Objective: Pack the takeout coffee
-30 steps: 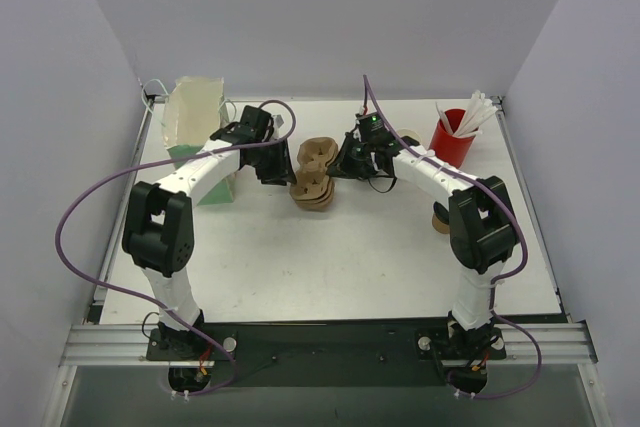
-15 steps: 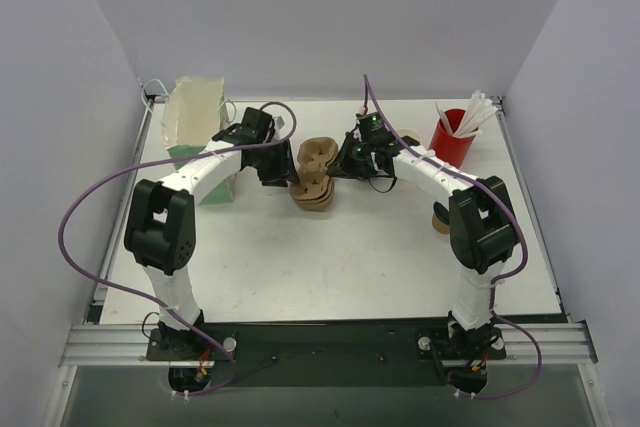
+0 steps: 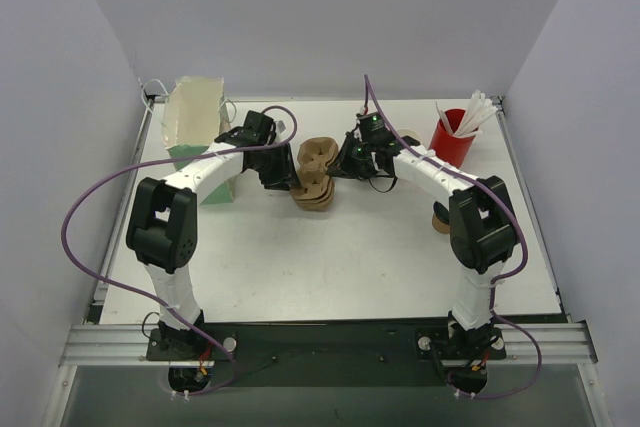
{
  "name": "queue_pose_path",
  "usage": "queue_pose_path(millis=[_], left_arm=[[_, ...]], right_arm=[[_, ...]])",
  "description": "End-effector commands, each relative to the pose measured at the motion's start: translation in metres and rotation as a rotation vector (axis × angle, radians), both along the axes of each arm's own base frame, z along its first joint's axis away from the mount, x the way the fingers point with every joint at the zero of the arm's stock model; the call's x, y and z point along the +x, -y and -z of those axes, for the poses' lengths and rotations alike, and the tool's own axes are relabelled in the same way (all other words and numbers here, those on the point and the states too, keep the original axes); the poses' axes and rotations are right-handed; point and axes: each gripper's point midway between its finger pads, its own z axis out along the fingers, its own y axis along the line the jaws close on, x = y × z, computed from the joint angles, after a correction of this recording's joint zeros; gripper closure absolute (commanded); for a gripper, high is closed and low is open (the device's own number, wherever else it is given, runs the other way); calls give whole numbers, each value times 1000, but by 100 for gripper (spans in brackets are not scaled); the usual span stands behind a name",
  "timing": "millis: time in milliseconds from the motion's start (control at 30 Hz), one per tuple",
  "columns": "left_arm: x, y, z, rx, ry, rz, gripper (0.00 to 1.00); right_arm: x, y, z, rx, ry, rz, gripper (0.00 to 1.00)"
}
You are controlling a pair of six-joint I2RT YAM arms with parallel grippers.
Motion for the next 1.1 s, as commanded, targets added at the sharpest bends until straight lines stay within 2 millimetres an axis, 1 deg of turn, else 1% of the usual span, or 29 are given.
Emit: queue_pose_path(millis=[0,67,200,233,300,333,367,400,433,467,533,667,700,767,800,833,933,1033,1067], left_arm=[[8,12,-15,-50,53,12,53],[7,12,-19,-51,58,13,55],[9,11,-24,-47,71,16,64],[9,10,-24,-43,72,19,68],[9,10,-25,-39,75,21,74],[9,9,-26,-32,81,24,77],[8,8,-24,-25,77,28,79],[8,8,-26,-22,82,31,81],[9,7,-26,-11,91,36,84],[8,6,-26,-2,89,41,85],[8,4,-27,20,105,53,87],[9,-1,-28,67,127,67,92],[10,-2,-30,71,134,66,93],[9,-4,-30,79,143,71,96],[8,-4,-32,77,147,69,99],[9,-4,-32,76,152,70,100],[7,-1,-33,64,159,76,100],[7,1,-35,59,173,81,100],[8,2,-36,56,179,85,100]], right_arm=[[4,1,-36,44,73,1,100],[3,1,-34,38,70,-3,100],[2,3,-30,19,62,-2,100],[4,4,-30,4,68,2,100],[0,4,-26,-30,64,-15,100],[3,4,-29,-47,77,-13,100],[-1,6,-25,-79,67,-29,100],[-1,6,-25,-96,70,-33,100],[-3,2,-24,-115,75,-47,100],[-2,3,-27,-154,88,-58,100],[-6,-2,-25,-185,92,-83,100],[-7,-10,-35,-206,125,-104,100],[-4,-11,-41,-208,142,-106,100],[-4,-11,-38,-220,131,-108,100],[-5,-13,-38,-218,124,-116,100],[-6,-13,-31,-224,107,-120,100],[-9,-12,-22,-234,83,-113,100],[-7,-6,-13,-274,54,-100,100],[-10,-2,-9,-288,30,-100,100]])
